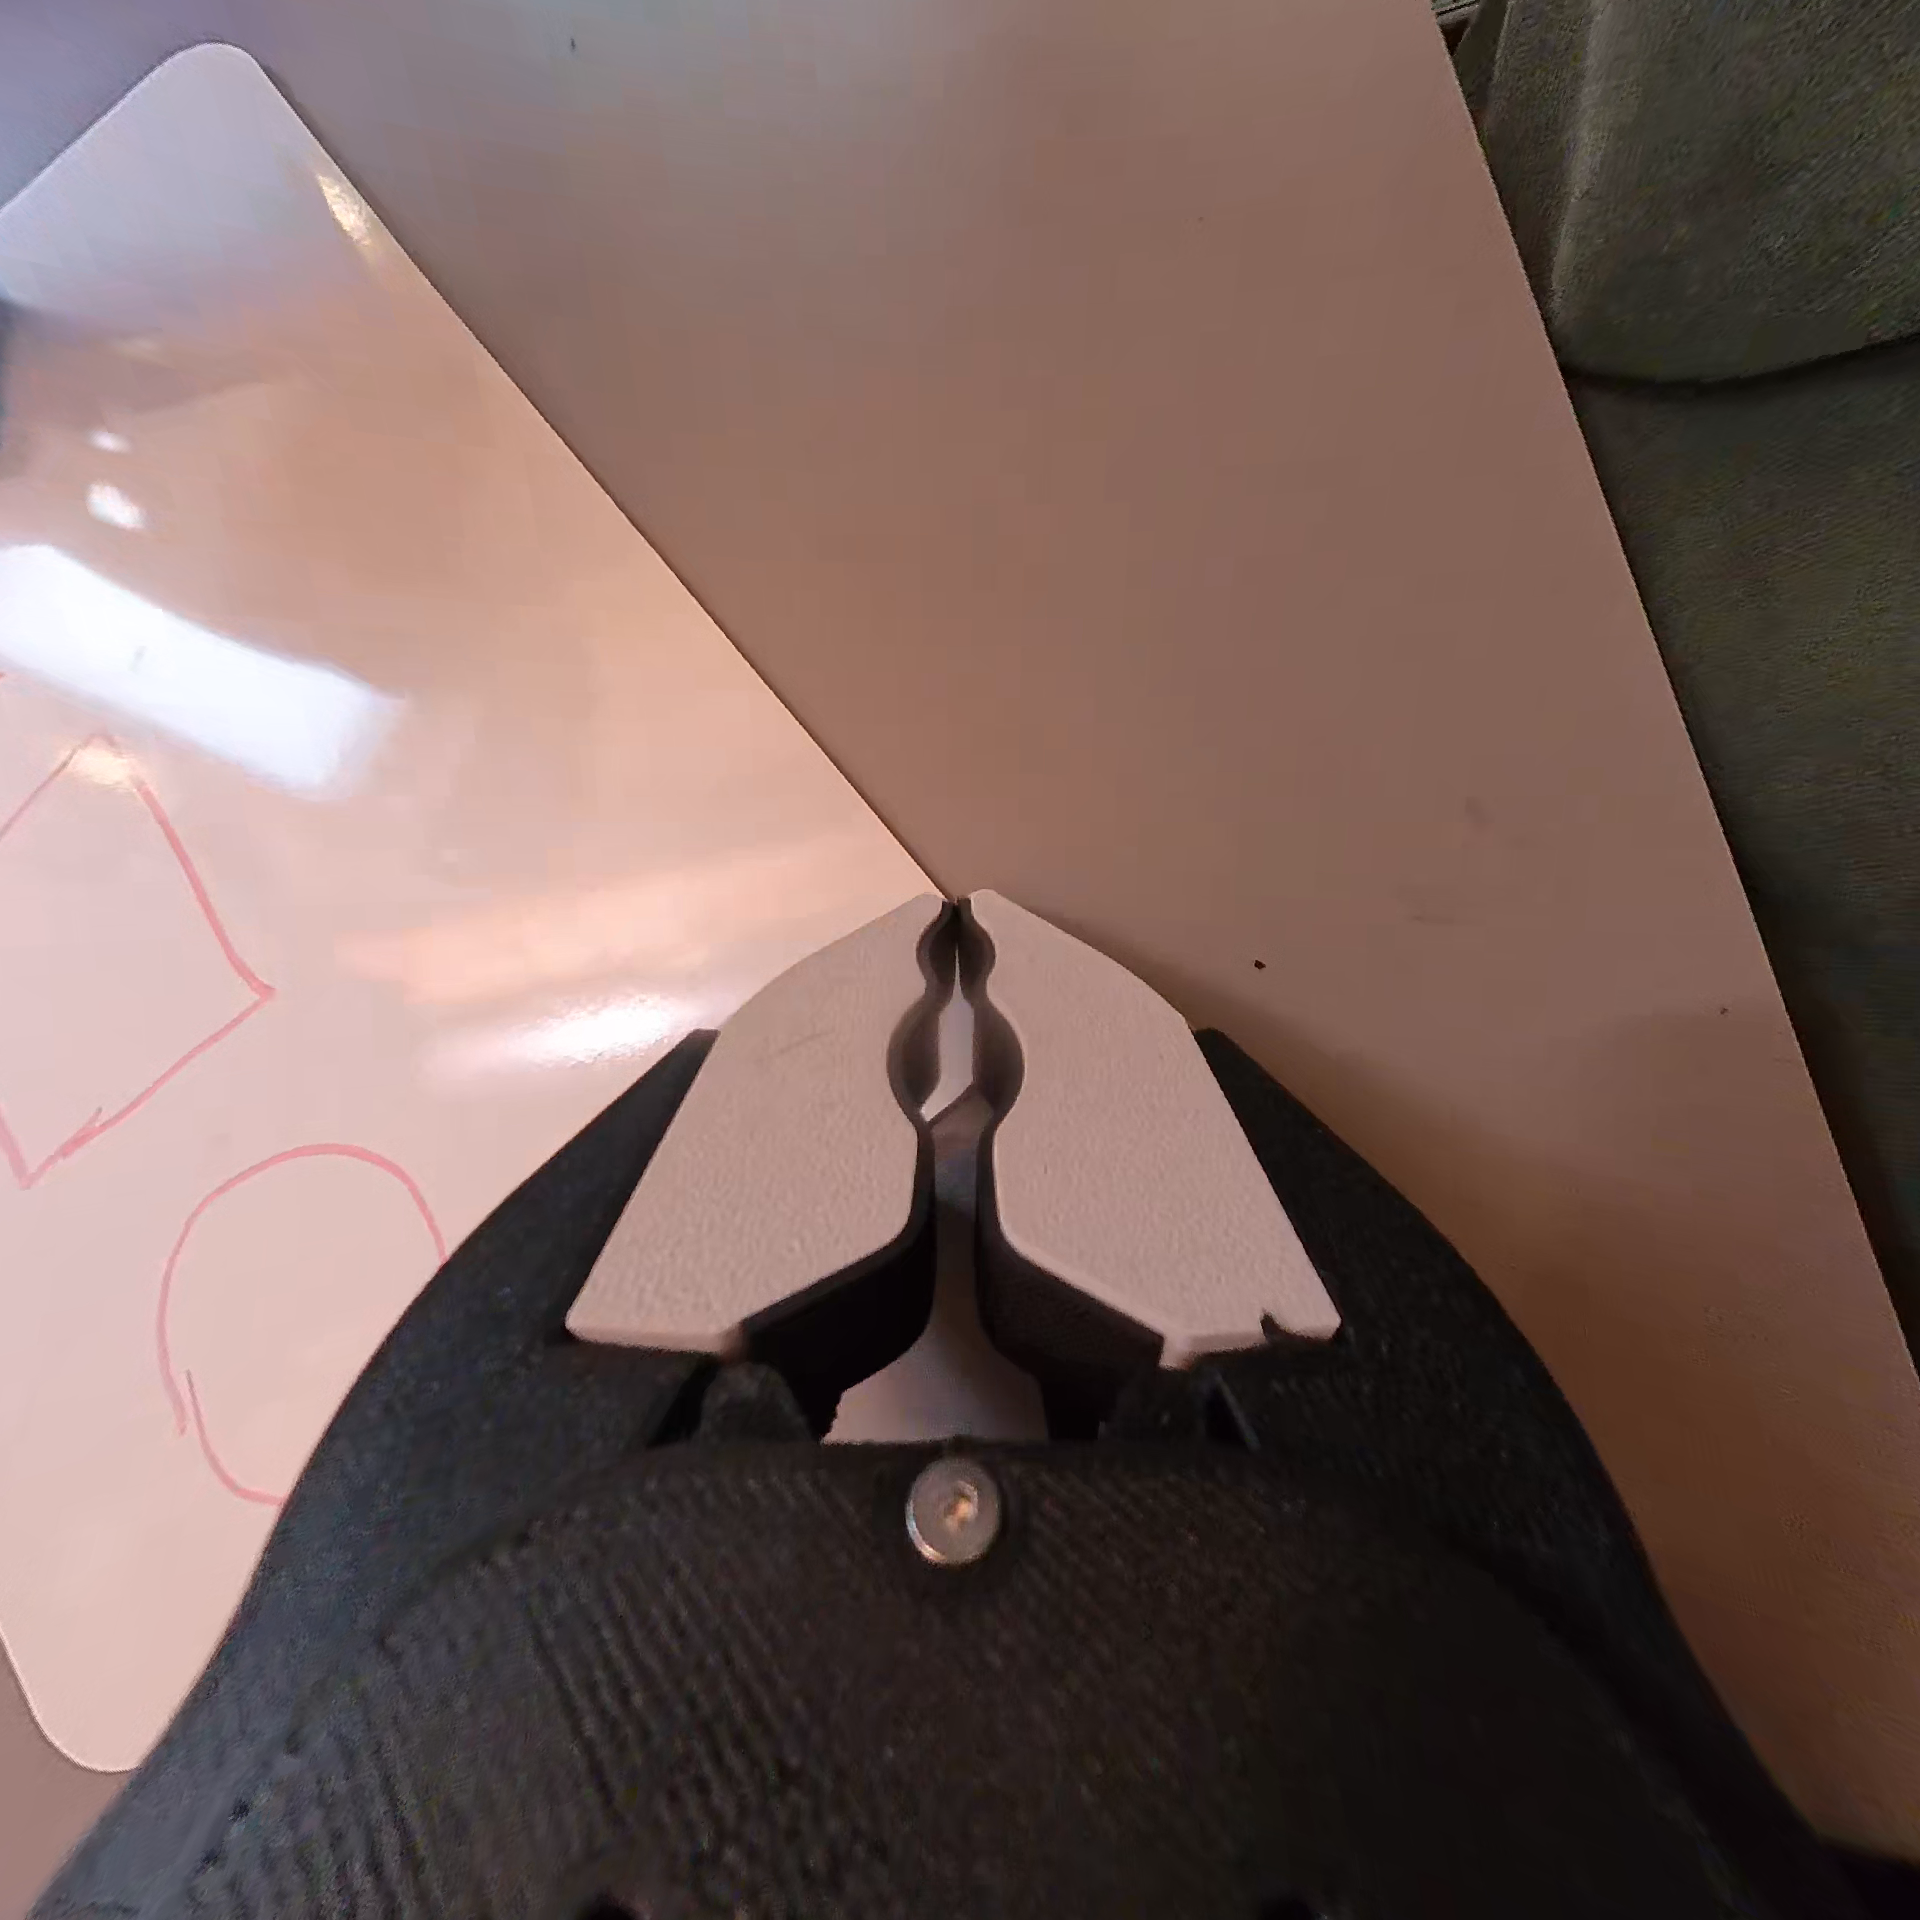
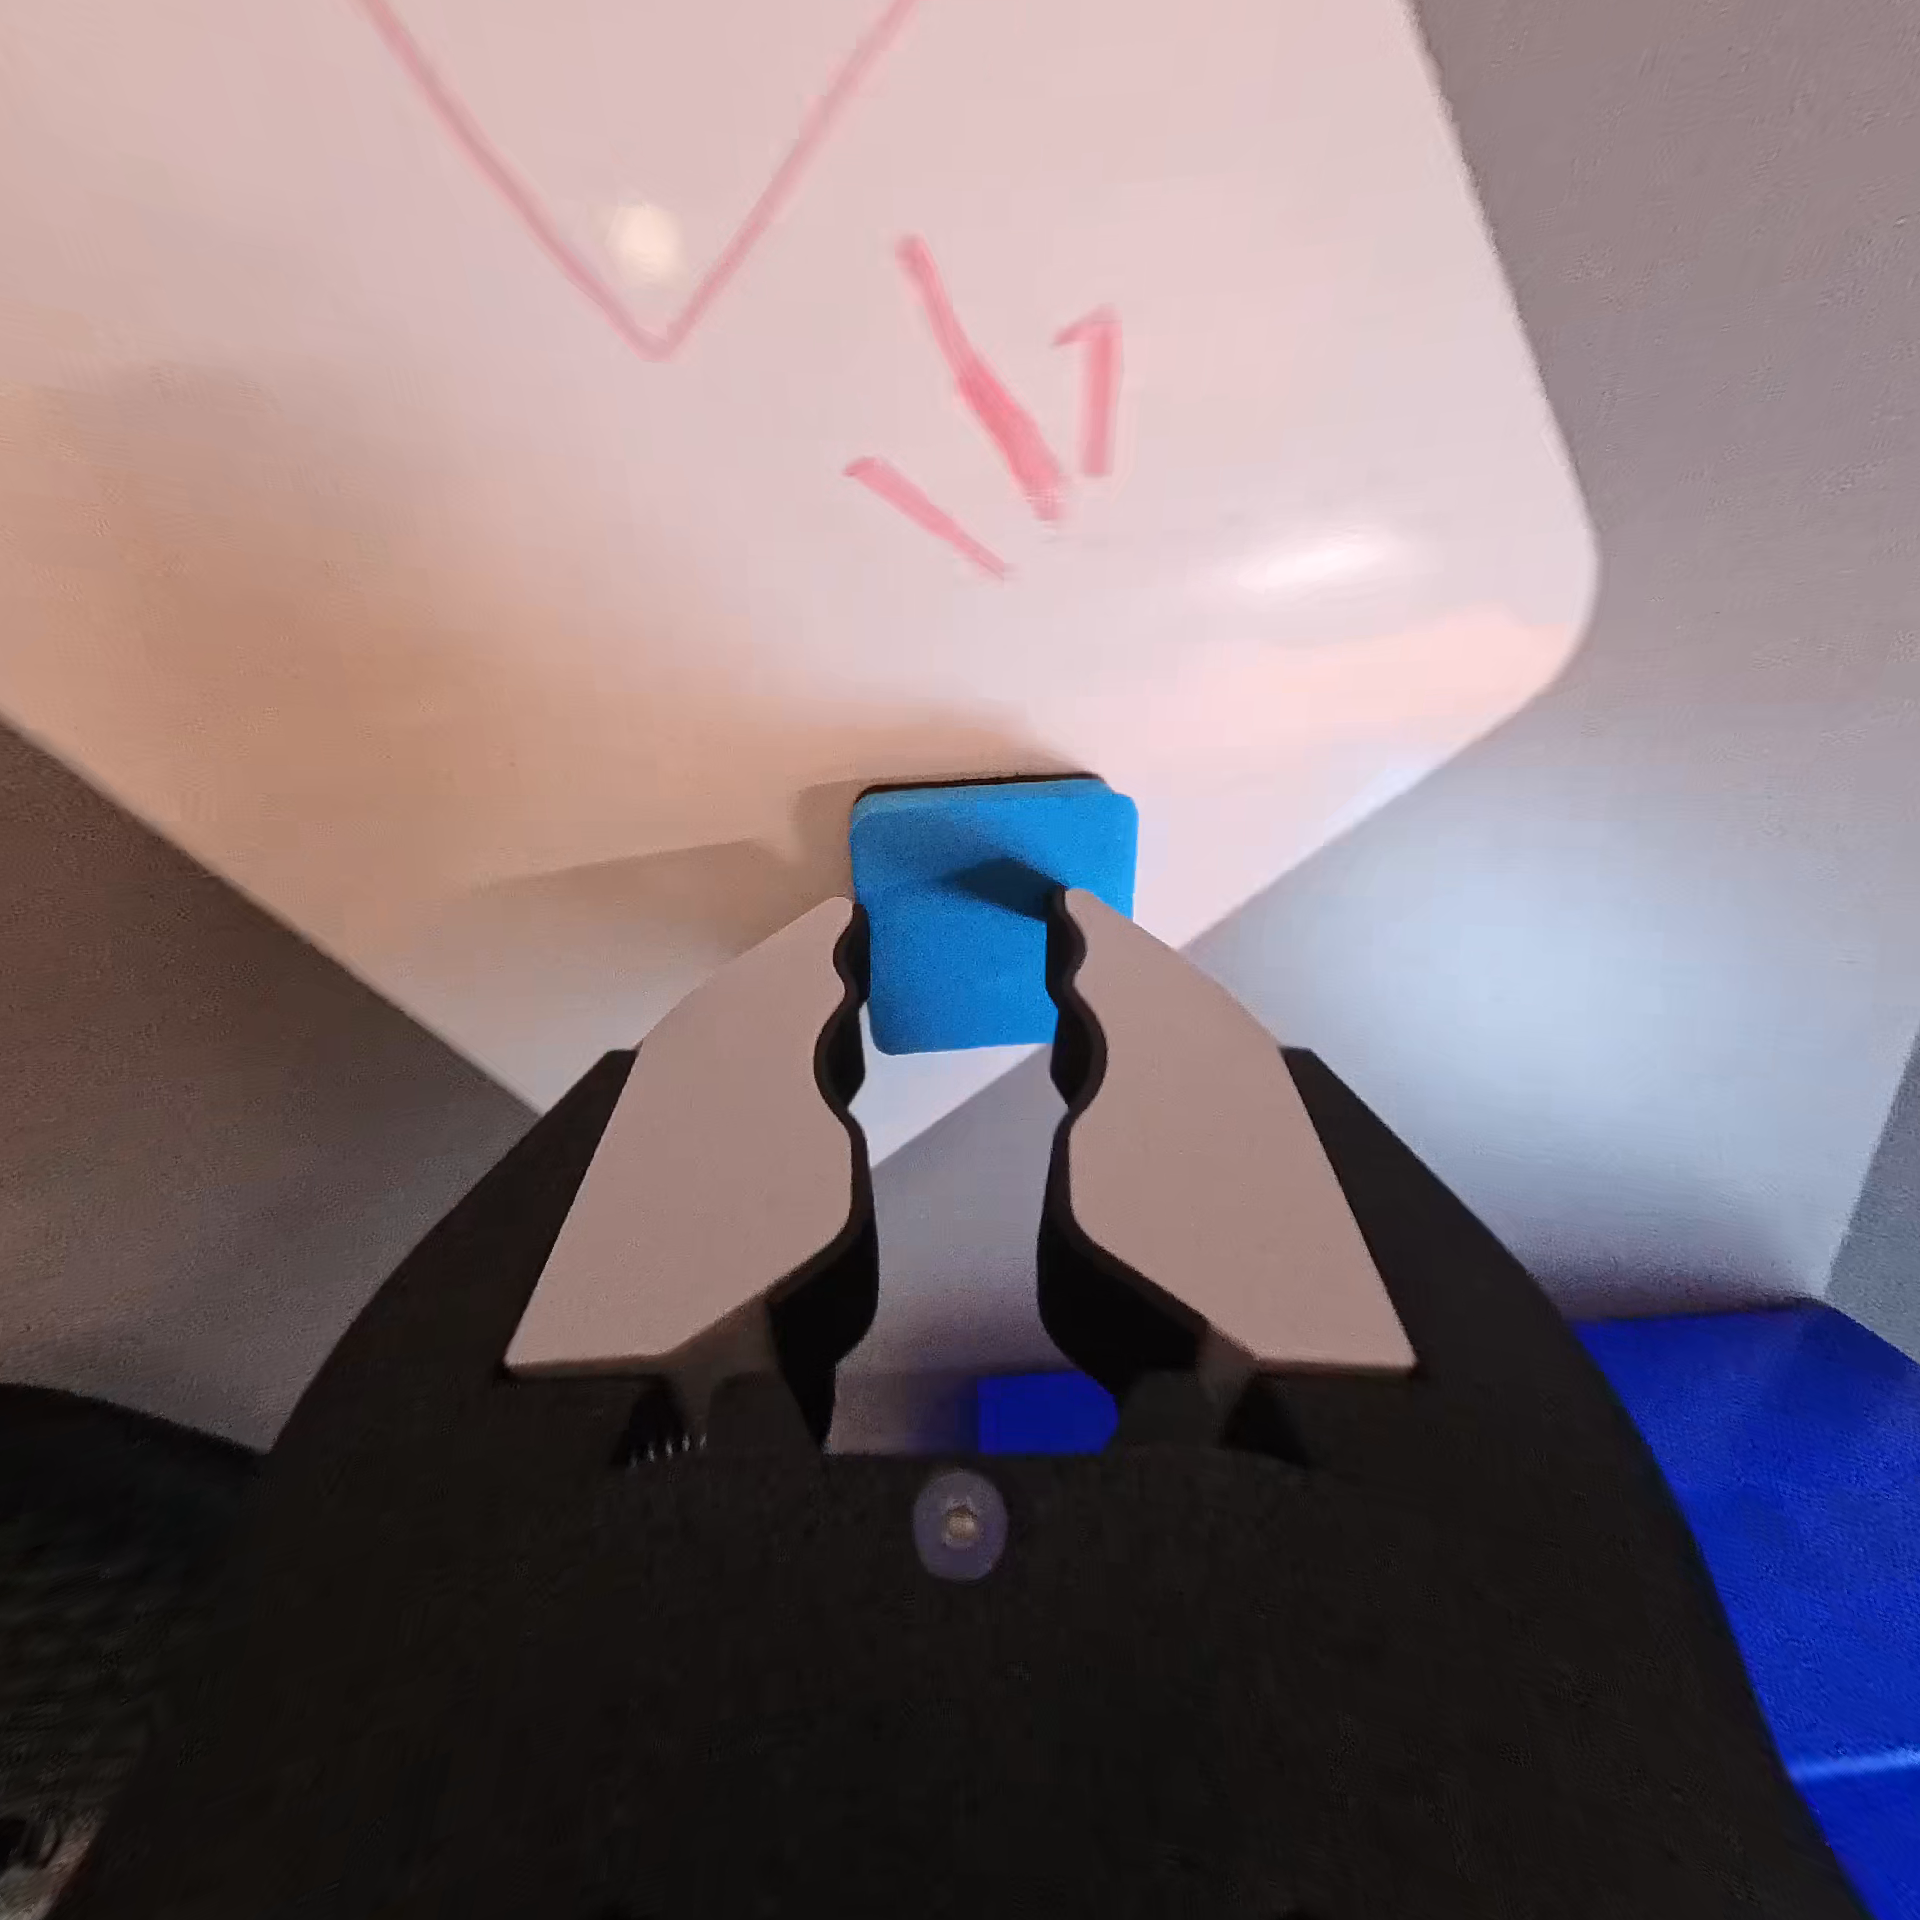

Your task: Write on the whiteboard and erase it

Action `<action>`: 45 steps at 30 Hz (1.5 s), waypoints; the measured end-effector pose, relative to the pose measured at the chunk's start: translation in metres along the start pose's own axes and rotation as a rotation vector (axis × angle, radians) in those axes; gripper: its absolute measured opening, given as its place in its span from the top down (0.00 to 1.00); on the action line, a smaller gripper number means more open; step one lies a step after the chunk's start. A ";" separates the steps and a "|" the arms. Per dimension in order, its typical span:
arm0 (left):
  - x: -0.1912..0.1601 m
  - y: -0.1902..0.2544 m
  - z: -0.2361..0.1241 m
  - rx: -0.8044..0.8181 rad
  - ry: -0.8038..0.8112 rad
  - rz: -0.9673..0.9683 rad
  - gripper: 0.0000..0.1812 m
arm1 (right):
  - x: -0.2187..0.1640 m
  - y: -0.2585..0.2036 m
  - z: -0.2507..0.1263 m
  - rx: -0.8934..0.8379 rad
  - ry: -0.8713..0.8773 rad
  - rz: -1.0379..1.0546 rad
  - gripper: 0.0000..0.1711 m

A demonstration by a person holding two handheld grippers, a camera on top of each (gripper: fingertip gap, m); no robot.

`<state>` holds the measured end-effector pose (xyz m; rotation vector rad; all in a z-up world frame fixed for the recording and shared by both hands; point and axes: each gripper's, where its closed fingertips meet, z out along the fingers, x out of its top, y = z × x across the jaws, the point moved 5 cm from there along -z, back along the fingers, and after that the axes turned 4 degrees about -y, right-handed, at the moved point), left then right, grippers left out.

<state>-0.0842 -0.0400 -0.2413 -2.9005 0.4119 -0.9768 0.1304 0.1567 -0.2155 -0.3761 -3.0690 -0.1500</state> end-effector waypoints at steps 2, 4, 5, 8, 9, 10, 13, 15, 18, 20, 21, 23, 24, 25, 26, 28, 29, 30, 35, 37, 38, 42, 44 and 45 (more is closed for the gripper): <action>0.000 0.000 0.000 0.001 -0.001 -0.002 1.00 | 0.005 0.039 0.005 -0.060 -0.003 0.064 0.81; 0.000 0.000 0.000 0.003 -0.001 -0.002 1.00 | 0.017 0.055 0.007 -0.024 0.018 0.112 0.81; 0.000 0.000 0.000 0.004 -0.002 0.000 1.00 | 0.027 0.044 0.006 -0.002 0.024 0.062 0.81; 0.000 0.000 0.000 -0.002 0.002 -0.003 1.00 | 0.069 -0.019 0.003 0.034 0.046 -0.123 0.81; 0.000 -0.001 0.000 0.003 0.005 -0.004 1.00 | 0.077 -0.021 0.004 -0.025 0.011 -0.171 0.81; 0.000 -0.001 0.000 0.012 0.001 -0.003 1.00 | 0.083 -0.010 0.005 -0.036 0.007 -0.144 0.81; 0.000 -0.001 0.000 0.022 -0.009 0.008 1.00 | 0.070 0.054 0.010 -0.045 -0.036 0.035 0.81; 0.000 -0.001 0.000 0.020 -0.004 0.005 1.00 | 0.064 0.047 0.008 -0.016 -0.057 0.032 0.81; 0.000 -0.001 0.000 0.015 -0.004 0.009 1.00 | 0.080 -0.022 0.002 0.017 -0.073 -0.157 0.81; 0.000 -0.001 0.000 0.021 -0.007 0.019 1.00 | 0.094 -0.026 0.004 -0.038 -0.089 -0.207 0.81; 0.000 -0.001 0.000 0.024 -0.011 0.027 1.00 | 0.101 -0.009 0.006 -0.058 -0.078 -0.158 0.81; 0.000 0.000 0.000 0.031 -0.014 0.027 1.00 | 0.102 0.040 0.011 -0.098 -0.102 -0.044 0.82; 0.000 0.000 0.000 0.032 -0.013 0.026 1.00 | 0.098 0.056 0.012 -0.091 -0.091 -0.004 0.82; -0.001 0.000 -0.001 0.034 -0.016 0.029 1.00 | 0.096 0.056 0.011 -0.050 -0.063 0.020 0.82; -0.001 0.000 -0.001 0.035 -0.020 0.034 1.00 | 0.092 0.044 0.010 -0.028 -0.072 -0.003 0.83; -0.001 0.001 -0.001 0.035 -0.023 0.041 1.00 | 0.094 -0.004 0.005 0.043 -0.075 -0.124 0.83; -0.001 0.001 -0.001 0.033 -0.022 0.041 1.00 | 0.101 -0.027 0.002 0.063 -0.072 -0.174 0.83; -0.001 0.000 -0.001 0.030 -0.021 0.040 1.00 | 0.111 -0.039 0.002 0.042 -0.072 -0.216 0.83; -0.001 0.000 -0.001 0.029 -0.013 0.031 1.00 | 0.126 0.035 0.012 -0.059 -0.091 -0.055 0.83; -0.002 0.000 -0.001 0.023 -0.010 0.025 1.00 | 0.117 0.021 0.009 -0.016 -0.087 -0.071 0.83; -0.002 0.000 -0.001 0.021 -0.008 0.026 1.00 | 0.116 -0.004 0.006 0.018 -0.077 -0.128 0.83; -0.002 -0.001 -0.001 0.004 0.000 0.017 1.00 | 0.144 -0.077 0.002 -0.028 -0.055 -0.356 0.83; -0.002 -0.001 -0.001 0.008 -0.003 0.015 1.00 | 0.161 -0.046 0.006 -0.045 -0.023 -0.258 0.83; -0.001 0.000 -0.001 0.013 -0.006 0.015 1.00 | 0.160 -0.020 0.008 -0.047 -0.033 -0.194 0.83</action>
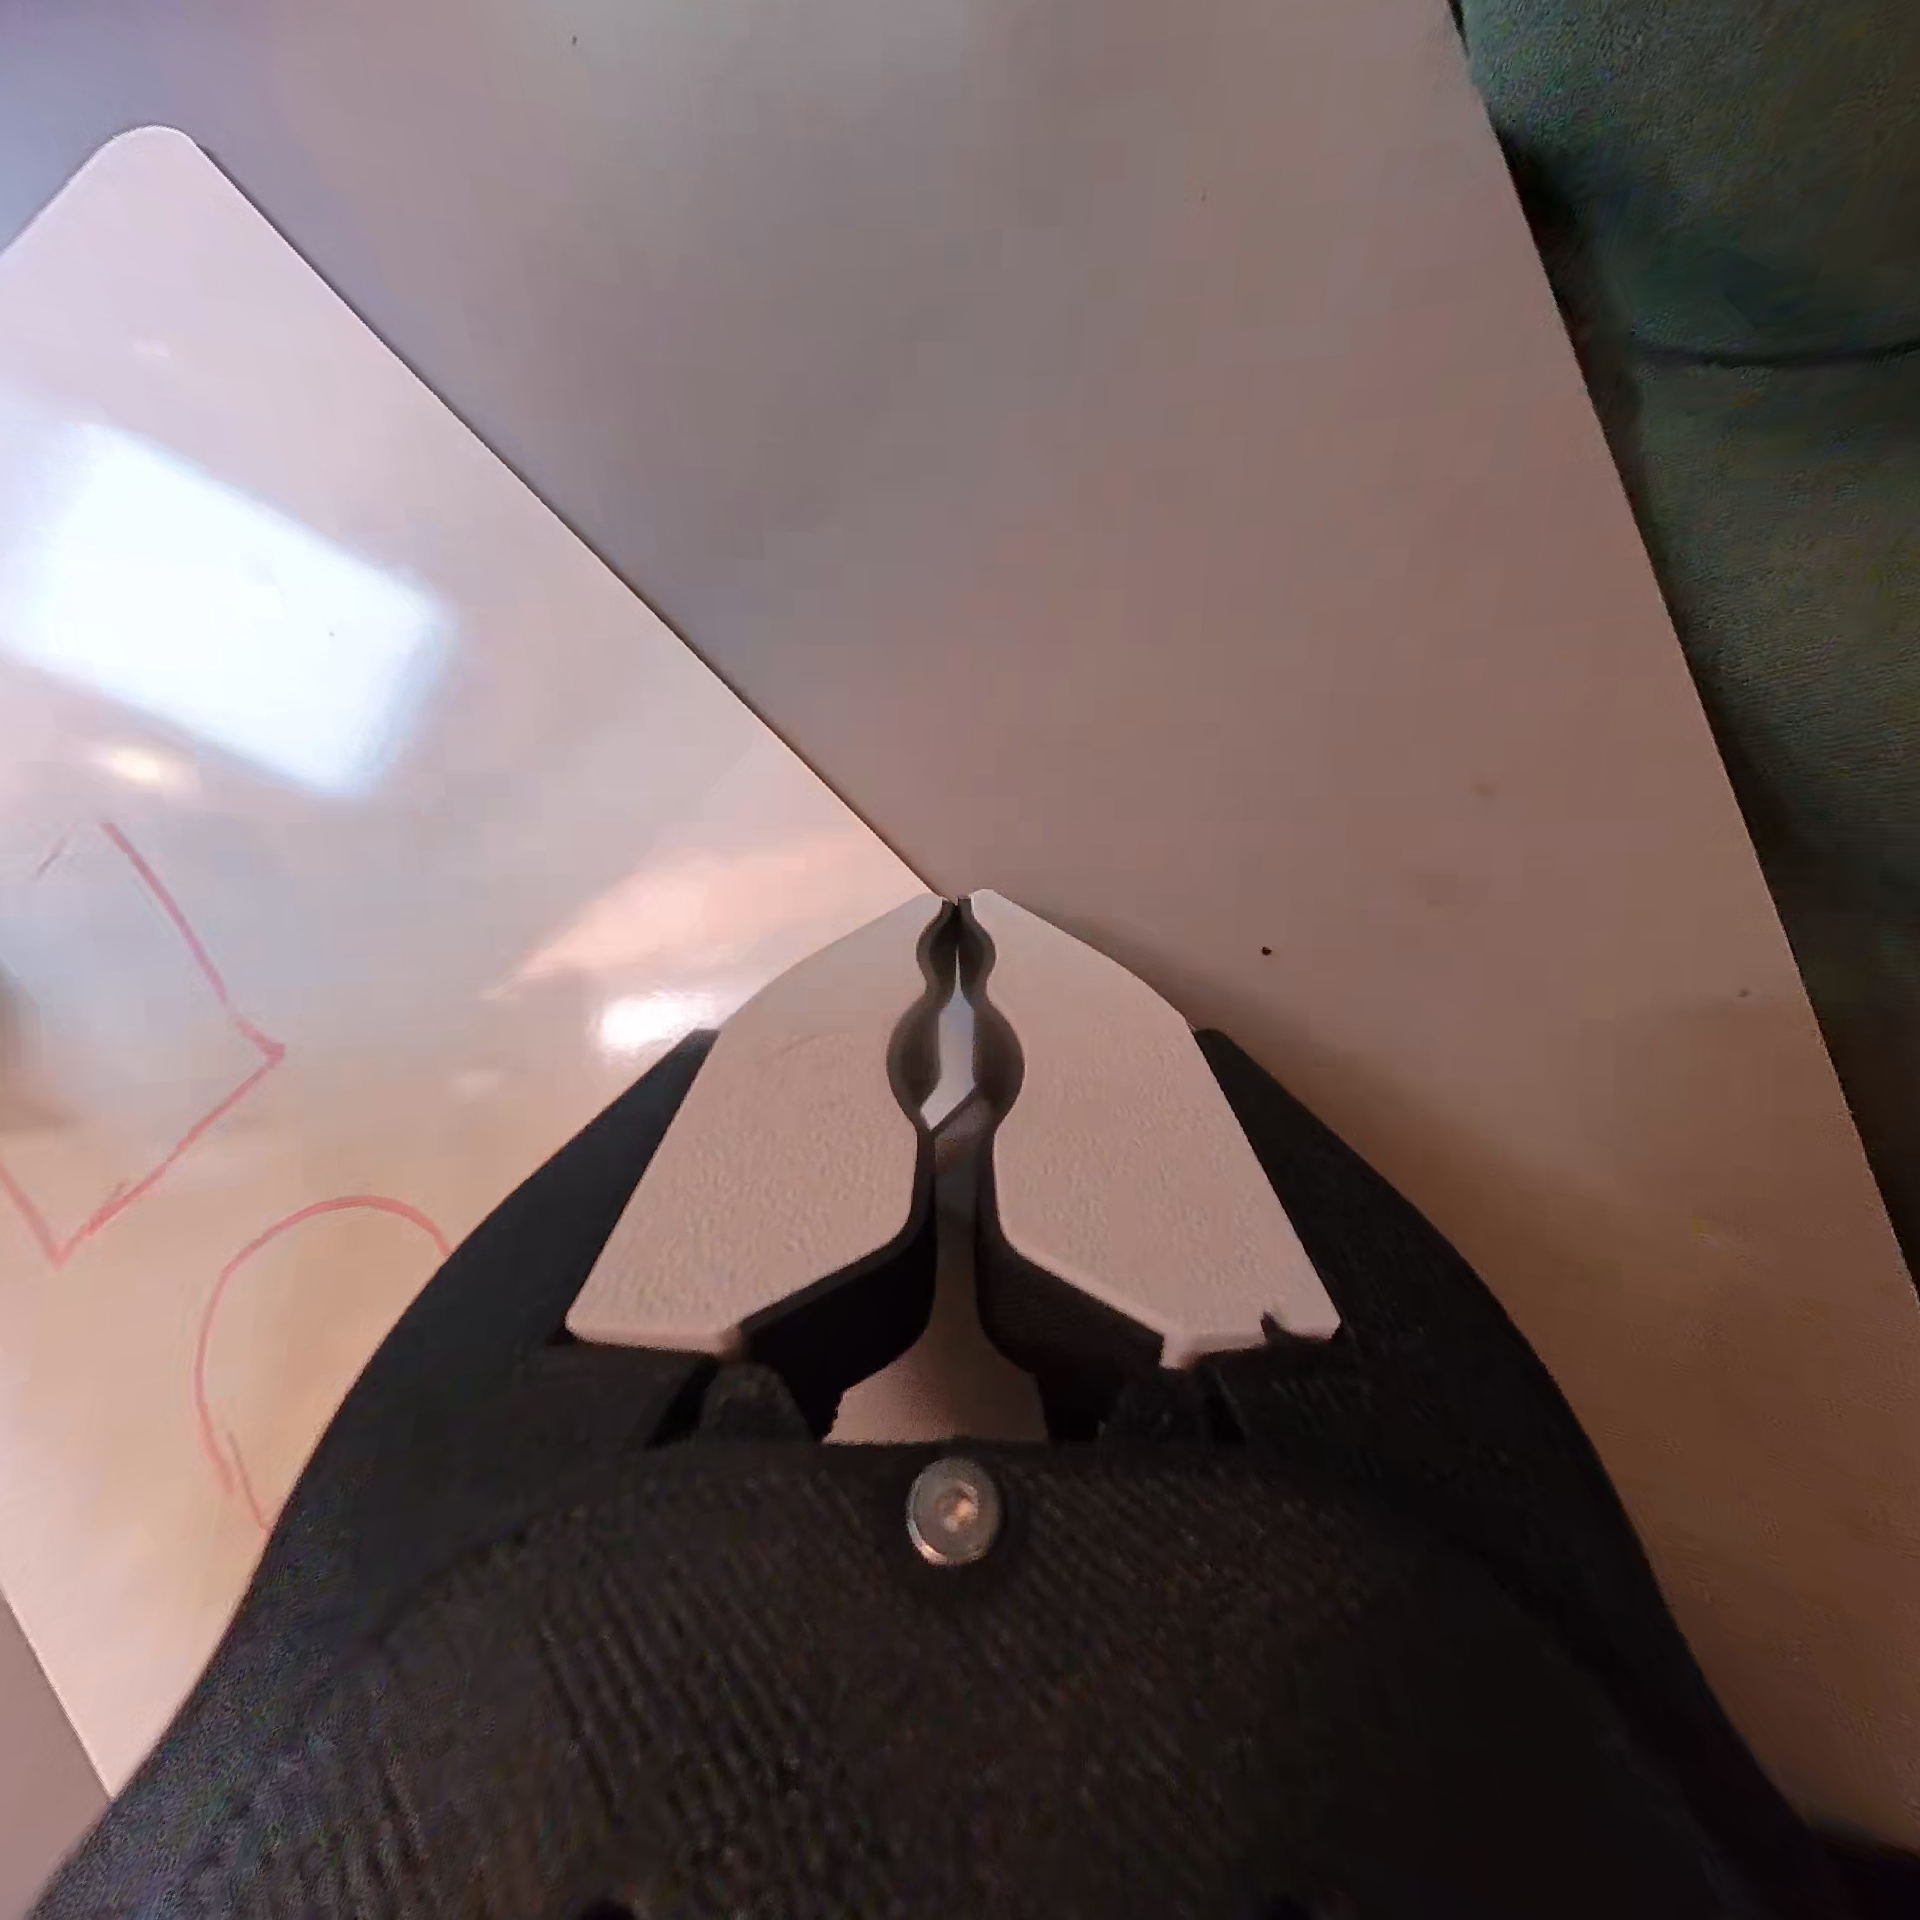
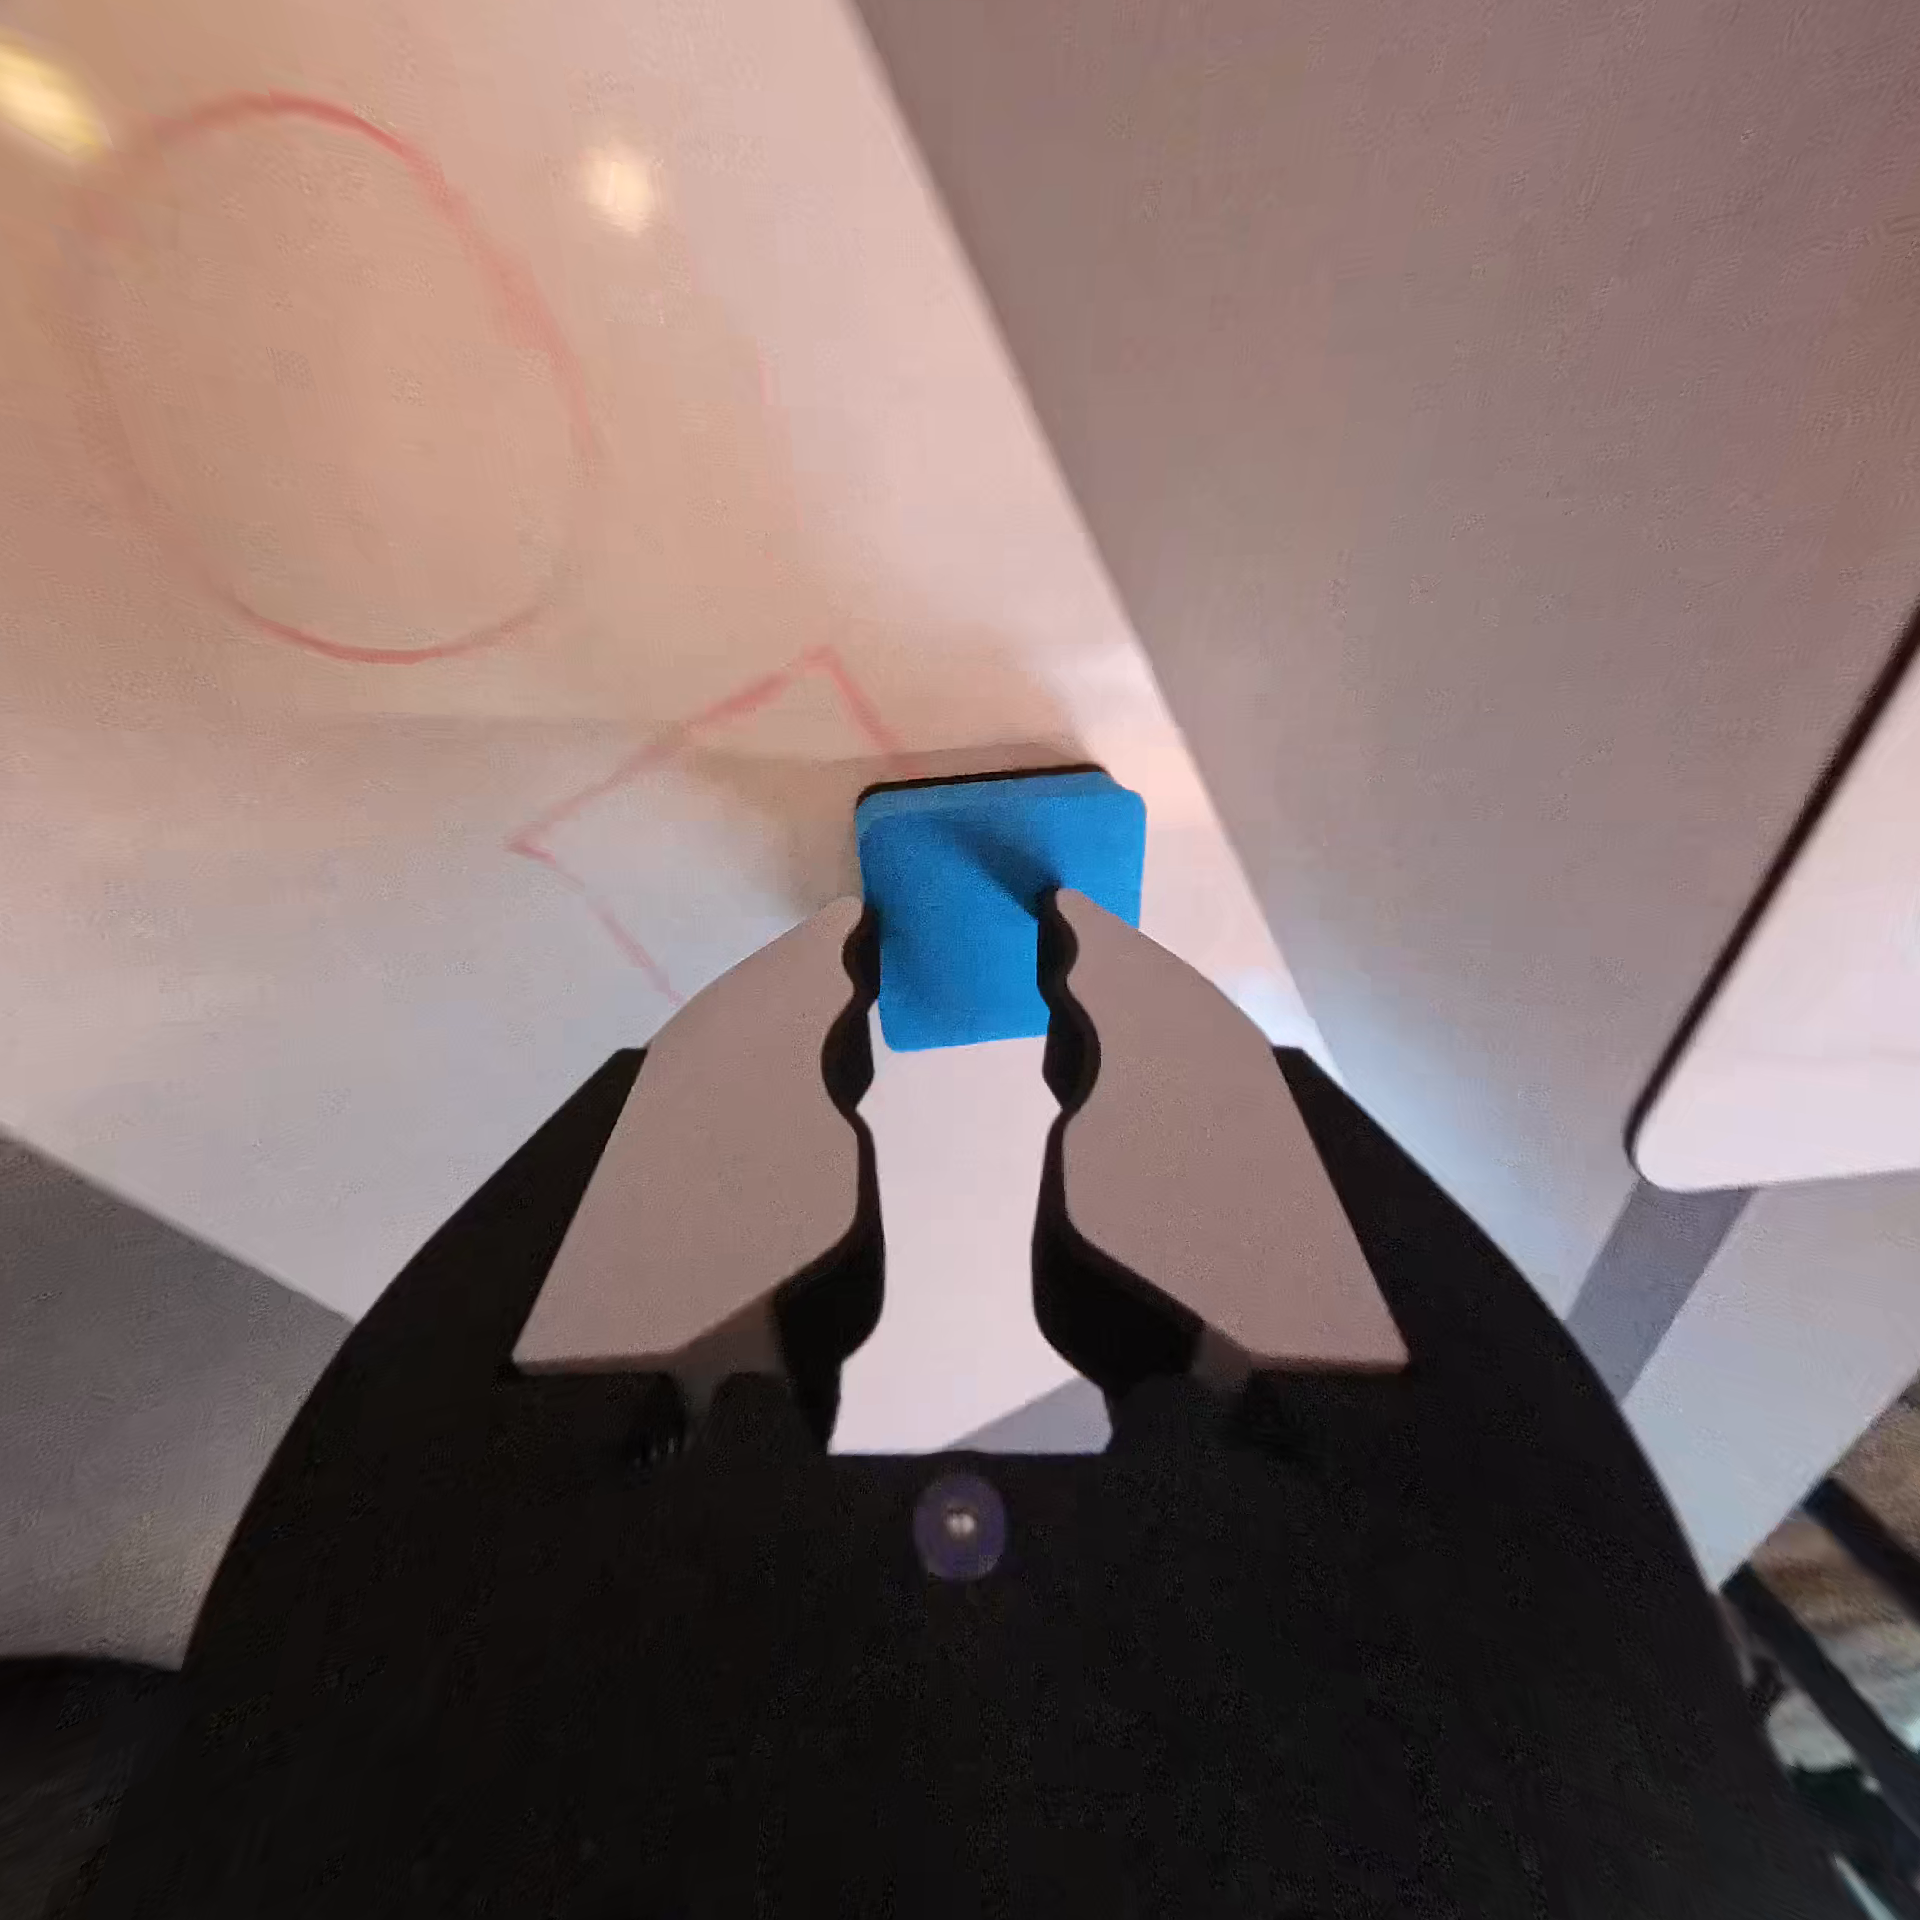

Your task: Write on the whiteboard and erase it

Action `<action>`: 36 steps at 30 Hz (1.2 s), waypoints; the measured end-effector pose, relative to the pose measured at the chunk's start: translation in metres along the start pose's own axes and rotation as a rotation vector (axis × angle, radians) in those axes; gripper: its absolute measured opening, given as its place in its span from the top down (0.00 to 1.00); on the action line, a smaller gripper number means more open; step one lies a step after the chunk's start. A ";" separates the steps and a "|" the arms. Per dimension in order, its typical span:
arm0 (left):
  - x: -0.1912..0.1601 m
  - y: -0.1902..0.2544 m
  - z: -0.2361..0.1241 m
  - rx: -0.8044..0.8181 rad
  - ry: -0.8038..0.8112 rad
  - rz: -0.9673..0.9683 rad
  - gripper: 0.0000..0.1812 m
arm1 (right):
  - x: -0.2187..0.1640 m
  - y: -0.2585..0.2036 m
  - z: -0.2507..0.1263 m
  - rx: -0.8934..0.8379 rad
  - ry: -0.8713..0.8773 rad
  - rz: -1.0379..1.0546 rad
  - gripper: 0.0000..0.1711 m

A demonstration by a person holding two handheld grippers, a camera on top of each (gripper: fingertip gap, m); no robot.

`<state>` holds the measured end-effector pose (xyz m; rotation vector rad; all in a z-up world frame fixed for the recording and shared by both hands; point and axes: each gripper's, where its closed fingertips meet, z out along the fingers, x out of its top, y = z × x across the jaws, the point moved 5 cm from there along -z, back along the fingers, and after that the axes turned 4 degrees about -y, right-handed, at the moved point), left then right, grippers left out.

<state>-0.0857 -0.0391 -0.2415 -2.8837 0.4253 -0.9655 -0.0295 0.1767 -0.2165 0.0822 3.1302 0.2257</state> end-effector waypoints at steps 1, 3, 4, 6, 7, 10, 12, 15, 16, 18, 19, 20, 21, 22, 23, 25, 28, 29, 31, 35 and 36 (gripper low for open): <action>0.000 0.000 0.000 0.006 -0.005 0.001 1.00 | -0.012 0.021 0.003 -0.004 -0.018 0.052 0.83; 0.000 0.000 -0.001 0.013 -0.016 0.009 1.00 | -0.032 0.020 0.002 0.052 -0.022 0.085 0.83; 0.000 0.001 -0.001 0.014 -0.019 0.013 1.00 | -0.038 0.001 -0.001 0.068 -0.026 0.039 0.83; 0.000 0.000 -0.001 0.006 -0.017 0.013 1.00 | -0.031 -0.047 -0.009 0.109 -0.001 -0.063 0.83; 0.000 0.000 -0.001 0.000 -0.014 0.009 1.00 | -0.023 -0.061 -0.010 0.087 0.000 -0.115 0.83; 0.000 0.000 -0.001 0.000 -0.011 0.005 1.00 | -0.007 -0.030 -0.004 -0.006 0.016 -0.075 0.83; -0.001 0.000 -0.001 0.006 -0.011 0.001 1.00 | -0.022 0.004 0.000 0.013 -0.005 0.020 0.83; -0.001 0.000 -0.001 0.009 -0.015 0.011 1.00 | -0.043 -0.020 -0.004 0.064 -0.036 -0.011 0.83; -0.001 0.000 -0.001 0.007 -0.015 0.013 1.00 | -0.040 -0.044 -0.008 0.108 -0.020 -0.054 0.83; -0.001 -0.001 -0.001 0.000 -0.012 0.006 1.00 | -0.023 -0.076 -0.013 0.121 -0.001 -0.141 0.83; -0.001 -0.001 -0.001 0.000 -0.010 0.005 1.00 | -0.016 -0.073 -0.012 0.075 -0.006 -0.170 0.83; -0.001 -0.001 0.000 0.000 -0.009 0.002 1.00 | -0.013 -0.056 -0.009 0.043 0.004 -0.138 0.83; -0.001 -0.001 -0.001 0.003 -0.009 -0.001 1.00 | -0.017 -0.033 -0.005 0.027 -0.002 -0.064 0.83; -0.001 -0.001 -0.001 0.009 -0.013 0.001 1.00 | -0.028 -0.013 -0.003 0.029 -0.017 0.000 0.83; -0.001 0.000 -0.001 0.016 -0.019 0.007 1.00 | -0.039 -0.006 -0.002 0.044 -0.018 0.042 0.83; 0.000 0.000 -0.001 0.020 -0.025 0.018 1.00 | -0.050 -0.029 -0.005 0.066 -0.026 0.003 0.83; -0.001 -0.001 -0.001 0.008 -0.021 0.011 1.00 | -0.034 -0.071 -0.011 0.065 0.001 -0.097 0.83; -0.001 -0.001 -0.001 0.008 -0.020 0.011 1.00 | -0.030 -0.067 -0.010 0.052 0.003 -0.098 0.83; 0.000 -0.001 -0.001 0.014 -0.023 0.009 1.00 | -0.040 -0.034 -0.005 0.020 0.003 0.002 0.83; -0.001 0.000 -0.001 0.021 -0.029 0.011 1.00 | -0.078 -0.025 -0.004 0.040 -0.045 0.086 0.83; -0.001 0.000 -0.001 0.020 -0.026 0.012 1.00 | -0.069 -0.041 -0.007 0.055 -0.024 0.035 0.83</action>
